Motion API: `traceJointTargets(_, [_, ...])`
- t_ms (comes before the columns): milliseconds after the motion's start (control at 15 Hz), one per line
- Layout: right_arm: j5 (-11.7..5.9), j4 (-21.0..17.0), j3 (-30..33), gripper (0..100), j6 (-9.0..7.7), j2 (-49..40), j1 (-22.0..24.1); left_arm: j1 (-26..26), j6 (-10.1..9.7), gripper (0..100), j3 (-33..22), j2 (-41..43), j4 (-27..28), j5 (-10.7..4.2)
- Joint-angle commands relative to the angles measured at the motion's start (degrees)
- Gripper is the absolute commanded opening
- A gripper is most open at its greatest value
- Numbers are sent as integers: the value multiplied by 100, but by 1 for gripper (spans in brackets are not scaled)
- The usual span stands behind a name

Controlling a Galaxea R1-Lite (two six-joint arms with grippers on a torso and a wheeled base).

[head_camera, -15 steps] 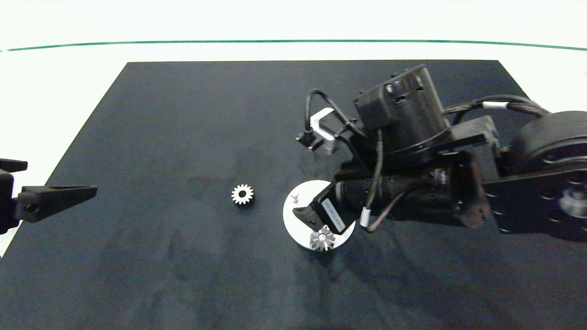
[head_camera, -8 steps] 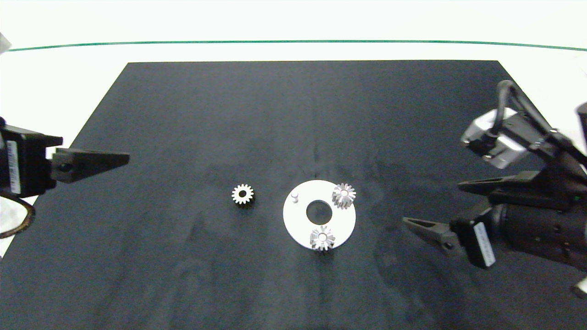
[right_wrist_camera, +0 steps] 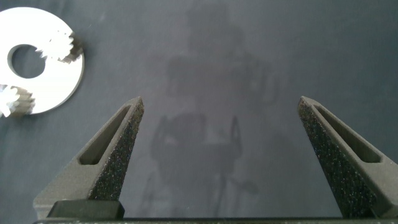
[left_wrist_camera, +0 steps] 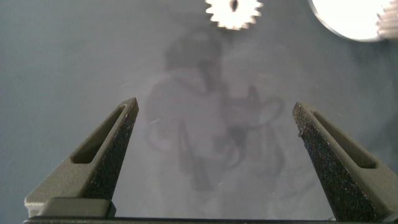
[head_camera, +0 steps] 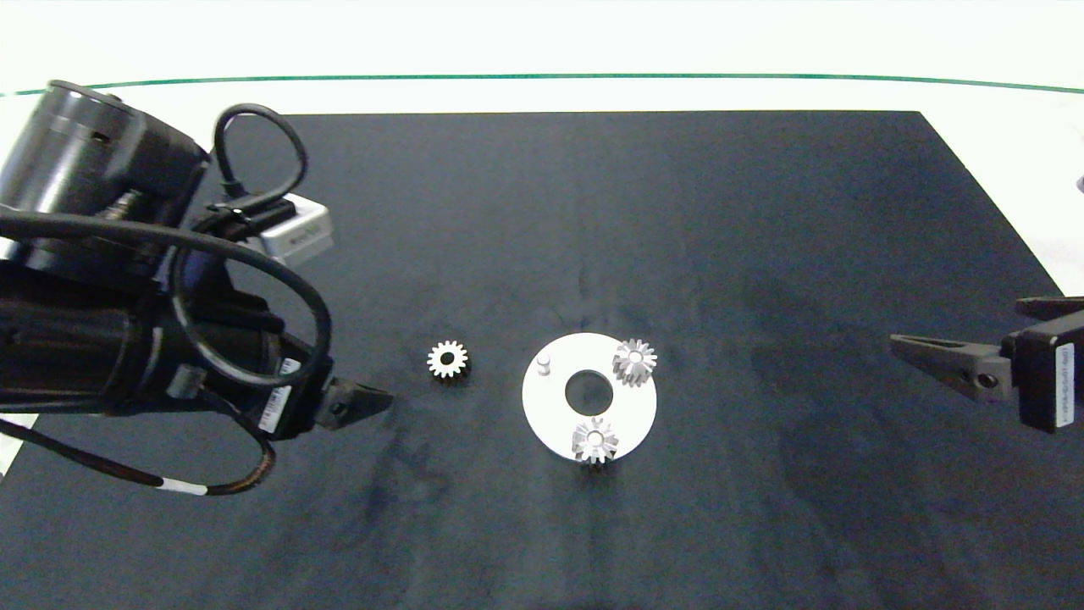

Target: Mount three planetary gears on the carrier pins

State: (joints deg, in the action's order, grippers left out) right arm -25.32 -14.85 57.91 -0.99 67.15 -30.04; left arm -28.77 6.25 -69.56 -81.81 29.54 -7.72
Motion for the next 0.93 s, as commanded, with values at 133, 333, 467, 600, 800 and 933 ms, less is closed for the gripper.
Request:
traceJointTargets(133, [-17,-9,81,100,-51,35,156,-305,359,100,39,-722,-361,60])
traceJointTargets(333, [-8,-1,81,100,-59,0,156,-296,473,100,-14,-1162,-765,236])
traceJointTargets(467, [-17,-1,81,100,-59,0,156,-270,649,100,39,-1329,-1222,403])
traceJointTargets(600, [-8,-1,72,100,-59,0,147,-252,878,100,-5,-1381,-1495,728])
traceJointTargets(800, [1,8,72,100,-51,27,147,-243,886,100,-93,-1548,-1521,754])
traceJointTargets(933, [1,8,72,100,-59,9,139,-164,904,100,-119,-1680,-1785,763])
